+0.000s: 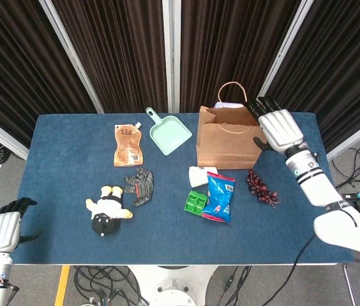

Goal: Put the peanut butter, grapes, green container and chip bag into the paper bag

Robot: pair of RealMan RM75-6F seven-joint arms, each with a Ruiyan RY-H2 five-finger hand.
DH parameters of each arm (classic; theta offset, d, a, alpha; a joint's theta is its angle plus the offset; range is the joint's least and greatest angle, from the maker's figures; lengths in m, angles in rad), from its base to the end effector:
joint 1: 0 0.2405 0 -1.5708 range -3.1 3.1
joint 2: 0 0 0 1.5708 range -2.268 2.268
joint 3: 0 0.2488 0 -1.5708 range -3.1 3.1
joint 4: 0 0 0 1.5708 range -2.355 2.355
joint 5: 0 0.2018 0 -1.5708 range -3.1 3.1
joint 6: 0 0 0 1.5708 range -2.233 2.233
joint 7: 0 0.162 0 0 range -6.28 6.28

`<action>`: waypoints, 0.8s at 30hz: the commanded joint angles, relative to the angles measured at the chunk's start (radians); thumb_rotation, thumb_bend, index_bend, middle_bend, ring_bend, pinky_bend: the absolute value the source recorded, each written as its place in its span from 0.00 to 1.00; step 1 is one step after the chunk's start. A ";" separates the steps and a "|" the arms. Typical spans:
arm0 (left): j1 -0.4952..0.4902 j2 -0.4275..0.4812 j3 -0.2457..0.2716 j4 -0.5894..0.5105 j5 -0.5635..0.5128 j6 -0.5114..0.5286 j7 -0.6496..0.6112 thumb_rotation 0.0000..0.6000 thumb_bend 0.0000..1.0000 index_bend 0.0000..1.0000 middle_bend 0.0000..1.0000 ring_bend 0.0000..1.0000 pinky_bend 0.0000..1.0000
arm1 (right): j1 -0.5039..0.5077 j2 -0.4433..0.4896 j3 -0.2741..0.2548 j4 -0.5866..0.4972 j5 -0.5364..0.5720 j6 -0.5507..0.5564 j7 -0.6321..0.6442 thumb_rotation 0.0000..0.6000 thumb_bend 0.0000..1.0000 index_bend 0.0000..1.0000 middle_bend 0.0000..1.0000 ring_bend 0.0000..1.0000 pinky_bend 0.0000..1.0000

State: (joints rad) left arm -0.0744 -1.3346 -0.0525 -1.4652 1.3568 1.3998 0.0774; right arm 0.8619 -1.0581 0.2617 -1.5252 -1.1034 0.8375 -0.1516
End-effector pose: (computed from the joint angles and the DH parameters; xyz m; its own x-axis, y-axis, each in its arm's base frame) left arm -0.3353 0.1930 0.1022 0.3772 0.1032 0.9204 0.9105 0.1407 -0.3889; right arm -0.1267 -0.4293 0.1615 0.5469 -0.0451 0.8360 -0.7955 -0.3392 0.5021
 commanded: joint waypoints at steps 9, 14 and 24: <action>-0.013 -0.001 -0.005 -0.001 0.010 -0.006 0.003 1.00 0.08 0.35 0.34 0.26 0.28 | -0.220 0.152 -0.076 -0.136 -0.260 0.215 0.260 1.00 0.19 0.07 0.31 0.17 0.31; -0.019 0.002 -0.006 -0.008 0.016 -0.007 0.010 1.00 0.08 0.35 0.34 0.26 0.28 | -0.285 0.149 -0.171 -0.107 -0.363 0.212 0.325 1.00 0.08 0.13 0.35 0.20 0.36; -0.020 0.006 -0.003 -0.019 0.021 -0.003 0.018 1.00 0.08 0.35 0.34 0.26 0.28 | -0.293 -0.033 -0.257 0.069 -0.345 0.062 0.273 1.00 0.07 0.04 0.23 0.08 0.26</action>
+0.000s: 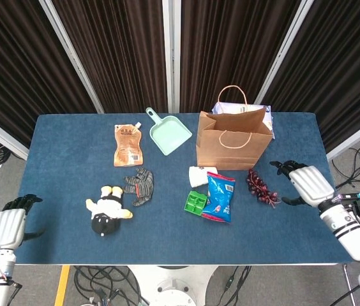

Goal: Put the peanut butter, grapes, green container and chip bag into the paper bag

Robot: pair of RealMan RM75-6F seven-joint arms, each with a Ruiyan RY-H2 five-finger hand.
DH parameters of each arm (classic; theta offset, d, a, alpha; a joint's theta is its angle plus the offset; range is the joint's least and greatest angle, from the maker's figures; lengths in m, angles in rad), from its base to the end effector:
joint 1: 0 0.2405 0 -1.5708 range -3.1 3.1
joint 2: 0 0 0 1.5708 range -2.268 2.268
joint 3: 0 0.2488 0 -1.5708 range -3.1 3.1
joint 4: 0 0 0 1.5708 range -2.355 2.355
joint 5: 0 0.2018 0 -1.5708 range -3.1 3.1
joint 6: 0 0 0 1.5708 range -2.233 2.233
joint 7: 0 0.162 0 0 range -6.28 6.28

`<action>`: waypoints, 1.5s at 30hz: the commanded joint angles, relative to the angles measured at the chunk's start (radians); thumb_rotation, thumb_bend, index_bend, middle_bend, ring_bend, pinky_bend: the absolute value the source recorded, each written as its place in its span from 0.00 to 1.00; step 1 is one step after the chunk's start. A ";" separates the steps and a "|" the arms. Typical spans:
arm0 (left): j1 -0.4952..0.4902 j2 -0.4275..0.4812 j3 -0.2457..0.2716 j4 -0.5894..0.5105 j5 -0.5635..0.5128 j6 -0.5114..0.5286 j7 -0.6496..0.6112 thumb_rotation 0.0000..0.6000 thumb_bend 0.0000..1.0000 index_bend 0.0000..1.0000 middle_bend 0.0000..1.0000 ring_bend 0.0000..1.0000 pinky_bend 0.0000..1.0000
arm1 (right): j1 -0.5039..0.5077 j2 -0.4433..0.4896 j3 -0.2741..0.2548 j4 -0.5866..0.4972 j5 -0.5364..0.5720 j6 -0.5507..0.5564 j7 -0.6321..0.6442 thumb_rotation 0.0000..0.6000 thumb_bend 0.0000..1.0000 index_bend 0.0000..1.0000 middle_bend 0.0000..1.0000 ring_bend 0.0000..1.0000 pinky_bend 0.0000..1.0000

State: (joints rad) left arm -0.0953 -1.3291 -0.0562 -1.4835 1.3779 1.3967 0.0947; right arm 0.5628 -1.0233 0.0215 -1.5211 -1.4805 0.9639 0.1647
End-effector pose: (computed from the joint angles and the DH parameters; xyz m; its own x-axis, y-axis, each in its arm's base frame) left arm -0.3249 0.2009 0.1013 0.3864 0.0962 0.9173 0.9134 0.0980 -0.3950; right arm -0.2526 -0.3235 0.1360 0.5224 -0.2945 0.8003 -0.8431 -0.3188 0.4330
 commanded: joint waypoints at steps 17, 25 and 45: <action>0.001 -0.007 0.004 0.013 -0.008 -0.007 -0.011 1.00 0.08 0.35 0.34 0.26 0.28 | 0.041 -0.380 0.005 0.343 0.132 -0.164 -0.172 1.00 0.18 0.00 0.21 0.03 0.19; 0.004 -0.009 0.003 0.019 -0.015 -0.008 -0.017 1.00 0.08 0.35 0.34 0.26 0.28 | 0.038 -0.484 0.025 0.436 0.124 -0.109 -0.197 1.00 0.33 0.29 0.34 0.21 0.44; -0.002 -0.007 0.002 0.014 0.000 0.001 -0.015 1.00 0.08 0.35 0.34 0.26 0.28 | -0.031 -0.065 0.054 0.035 -0.097 0.208 0.132 1.00 0.51 0.59 0.55 0.41 0.67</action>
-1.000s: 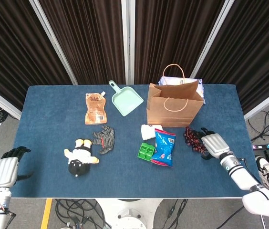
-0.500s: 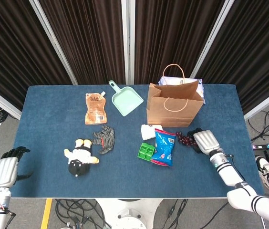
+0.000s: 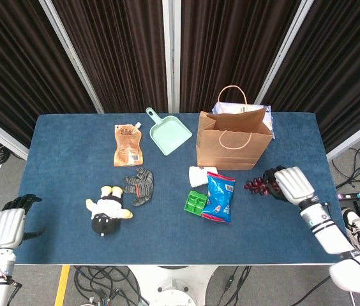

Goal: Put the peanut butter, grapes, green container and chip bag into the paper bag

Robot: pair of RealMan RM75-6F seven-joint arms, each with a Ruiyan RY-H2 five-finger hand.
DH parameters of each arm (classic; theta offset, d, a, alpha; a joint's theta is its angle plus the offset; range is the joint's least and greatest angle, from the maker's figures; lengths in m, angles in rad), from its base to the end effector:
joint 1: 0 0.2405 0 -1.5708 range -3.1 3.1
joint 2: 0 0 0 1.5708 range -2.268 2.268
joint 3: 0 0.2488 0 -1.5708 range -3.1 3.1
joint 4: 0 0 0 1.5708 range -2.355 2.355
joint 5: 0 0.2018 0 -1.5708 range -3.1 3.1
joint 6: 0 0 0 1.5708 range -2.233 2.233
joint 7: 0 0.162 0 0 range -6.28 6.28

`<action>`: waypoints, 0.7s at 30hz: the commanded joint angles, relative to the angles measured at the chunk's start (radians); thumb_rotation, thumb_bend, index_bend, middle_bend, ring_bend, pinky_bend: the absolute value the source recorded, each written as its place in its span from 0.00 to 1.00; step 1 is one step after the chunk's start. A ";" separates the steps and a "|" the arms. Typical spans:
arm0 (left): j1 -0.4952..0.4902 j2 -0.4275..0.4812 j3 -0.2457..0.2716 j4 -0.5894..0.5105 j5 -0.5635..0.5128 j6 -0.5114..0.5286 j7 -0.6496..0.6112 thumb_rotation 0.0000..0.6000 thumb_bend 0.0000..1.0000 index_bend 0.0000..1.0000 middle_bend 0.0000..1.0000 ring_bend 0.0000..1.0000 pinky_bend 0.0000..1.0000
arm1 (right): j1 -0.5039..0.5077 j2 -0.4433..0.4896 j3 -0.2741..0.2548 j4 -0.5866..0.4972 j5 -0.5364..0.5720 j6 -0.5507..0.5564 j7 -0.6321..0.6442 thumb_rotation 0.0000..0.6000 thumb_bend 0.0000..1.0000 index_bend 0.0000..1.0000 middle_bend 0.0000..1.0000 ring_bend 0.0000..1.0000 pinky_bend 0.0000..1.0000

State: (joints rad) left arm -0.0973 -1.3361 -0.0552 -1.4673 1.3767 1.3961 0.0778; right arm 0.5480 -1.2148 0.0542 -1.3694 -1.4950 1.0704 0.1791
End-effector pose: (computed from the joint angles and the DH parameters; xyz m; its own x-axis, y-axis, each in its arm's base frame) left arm -0.3272 0.2015 0.1004 0.3792 0.0947 0.9205 0.9163 0.1000 -0.3878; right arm -0.2493 -0.3352 0.1033 0.4550 -0.2008 0.8675 -0.8635 -0.3375 0.3748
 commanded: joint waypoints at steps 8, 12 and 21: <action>0.000 0.003 0.002 -0.008 0.002 0.000 -0.003 1.00 0.08 0.35 0.34 0.26 0.28 | 0.041 0.258 0.145 -0.242 -0.069 0.160 0.252 1.00 0.48 0.59 0.55 0.41 0.66; 0.002 0.004 0.003 -0.009 0.000 0.001 -0.005 1.00 0.08 0.35 0.34 0.26 0.28 | 0.088 0.255 0.228 -0.255 0.026 0.136 0.231 1.00 0.48 0.59 0.55 0.41 0.64; 0.012 0.003 0.005 -0.005 -0.007 0.007 -0.012 1.00 0.08 0.35 0.34 0.26 0.28 | 0.214 0.219 0.336 -0.199 0.198 -0.027 0.235 1.00 0.48 0.56 0.55 0.41 0.59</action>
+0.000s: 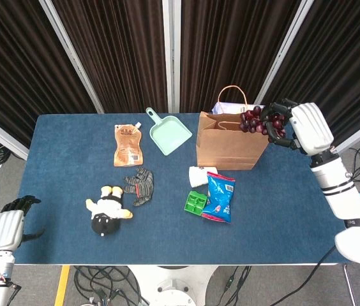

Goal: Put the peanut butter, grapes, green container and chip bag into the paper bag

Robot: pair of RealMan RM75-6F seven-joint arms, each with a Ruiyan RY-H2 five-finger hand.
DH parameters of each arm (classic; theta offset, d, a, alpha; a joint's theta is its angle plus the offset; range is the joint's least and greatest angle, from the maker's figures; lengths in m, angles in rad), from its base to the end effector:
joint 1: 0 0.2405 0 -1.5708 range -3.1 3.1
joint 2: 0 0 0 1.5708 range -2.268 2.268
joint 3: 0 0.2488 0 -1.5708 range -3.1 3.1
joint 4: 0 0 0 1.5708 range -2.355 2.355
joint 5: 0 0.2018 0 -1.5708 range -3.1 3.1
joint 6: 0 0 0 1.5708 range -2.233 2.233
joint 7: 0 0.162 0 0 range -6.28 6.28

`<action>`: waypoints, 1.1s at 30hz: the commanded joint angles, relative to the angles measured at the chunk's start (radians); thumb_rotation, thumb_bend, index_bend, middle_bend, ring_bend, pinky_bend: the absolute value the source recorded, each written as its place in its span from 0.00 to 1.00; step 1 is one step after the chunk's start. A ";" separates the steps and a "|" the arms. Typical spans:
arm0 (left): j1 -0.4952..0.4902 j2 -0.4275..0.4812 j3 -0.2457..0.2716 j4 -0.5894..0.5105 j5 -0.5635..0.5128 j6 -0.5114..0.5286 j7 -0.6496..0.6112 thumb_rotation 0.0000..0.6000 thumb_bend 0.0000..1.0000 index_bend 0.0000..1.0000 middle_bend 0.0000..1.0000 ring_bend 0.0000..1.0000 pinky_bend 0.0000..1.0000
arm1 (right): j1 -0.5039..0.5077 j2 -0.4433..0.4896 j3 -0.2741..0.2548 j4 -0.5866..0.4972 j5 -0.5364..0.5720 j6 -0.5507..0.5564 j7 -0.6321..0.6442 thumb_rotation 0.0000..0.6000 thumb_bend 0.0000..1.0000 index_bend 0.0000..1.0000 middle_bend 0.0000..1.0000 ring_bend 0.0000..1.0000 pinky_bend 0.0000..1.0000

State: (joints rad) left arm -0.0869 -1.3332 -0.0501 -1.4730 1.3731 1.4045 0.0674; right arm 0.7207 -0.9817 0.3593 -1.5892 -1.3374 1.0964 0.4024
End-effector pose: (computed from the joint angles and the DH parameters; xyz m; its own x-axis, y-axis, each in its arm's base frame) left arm -0.3289 0.1970 0.1014 0.3670 0.0946 0.9254 0.9195 0.1135 -0.3762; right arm -0.1098 -0.4004 0.2203 0.0638 0.0383 0.9972 -0.8828 -0.4638 0.0743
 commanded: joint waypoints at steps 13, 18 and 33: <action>0.001 -0.006 -0.001 0.017 -0.013 -0.014 -0.012 1.00 0.08 0.35 0.34 0.26 0.28 | 0.074 0.048 -0.004 0.049 -0.108 -0.223 0.355 1.00 0.48 0.54 0.55 0.41 0.58; -0.003 -0.008 -0.002 0.020 -0.007 -0.016 -0.015 1.00 0.08 0.35 0.34 0.26 0.28 | 0.057 0.123 -0.064 0.011 -0.230 -0.219 0.460 1.00 0.48 0.54 0.55 0.41 0.58; -0.005 -0.002 -0.002 0.009 -0.003 -0.012 -0.003 1.00 0.08 0.35 0.34 0.26 0.28 | -0.019 0.200 -0.124 0.008 -0.359 0.038 0.697 1.00 0.48 0.54 0.55 0.42 0.58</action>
State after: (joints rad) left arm -0.0916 -1.3350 -0.0523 -1.4643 1.3701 1.3920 0.0642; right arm 0.7121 -0.7898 0.2397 -1.5868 -1.6952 1.1186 1.0895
